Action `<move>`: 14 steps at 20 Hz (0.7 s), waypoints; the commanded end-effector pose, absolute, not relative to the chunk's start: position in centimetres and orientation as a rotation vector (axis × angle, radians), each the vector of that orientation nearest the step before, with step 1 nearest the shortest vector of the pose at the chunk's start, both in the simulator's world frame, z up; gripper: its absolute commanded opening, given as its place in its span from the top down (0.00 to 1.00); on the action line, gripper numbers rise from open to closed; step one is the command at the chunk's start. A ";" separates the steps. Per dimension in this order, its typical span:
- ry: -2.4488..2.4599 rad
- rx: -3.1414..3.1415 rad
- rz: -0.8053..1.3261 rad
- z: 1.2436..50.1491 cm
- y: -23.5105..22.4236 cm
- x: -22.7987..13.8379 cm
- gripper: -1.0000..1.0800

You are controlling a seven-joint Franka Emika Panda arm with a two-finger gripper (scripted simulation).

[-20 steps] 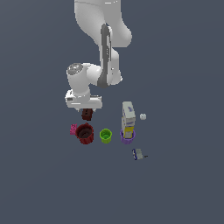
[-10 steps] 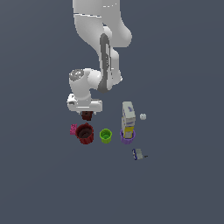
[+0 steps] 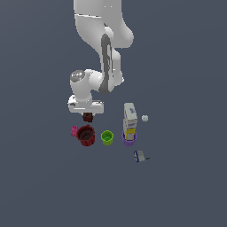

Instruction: Pick up a designated object from a clutter of objects.

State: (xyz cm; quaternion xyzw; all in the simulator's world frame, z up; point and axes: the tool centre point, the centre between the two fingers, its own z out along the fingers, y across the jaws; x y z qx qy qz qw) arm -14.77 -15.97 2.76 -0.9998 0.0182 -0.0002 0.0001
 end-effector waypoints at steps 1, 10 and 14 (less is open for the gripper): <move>0.056 -3.141 0.000 2.7 -15.9 -14.7 1.00; 0.057 -3.141 0.000 4.1 -15.4 -14.0 1.00; 0.058 -3.141 0.000 5.7 -14.6 -13.1 1.00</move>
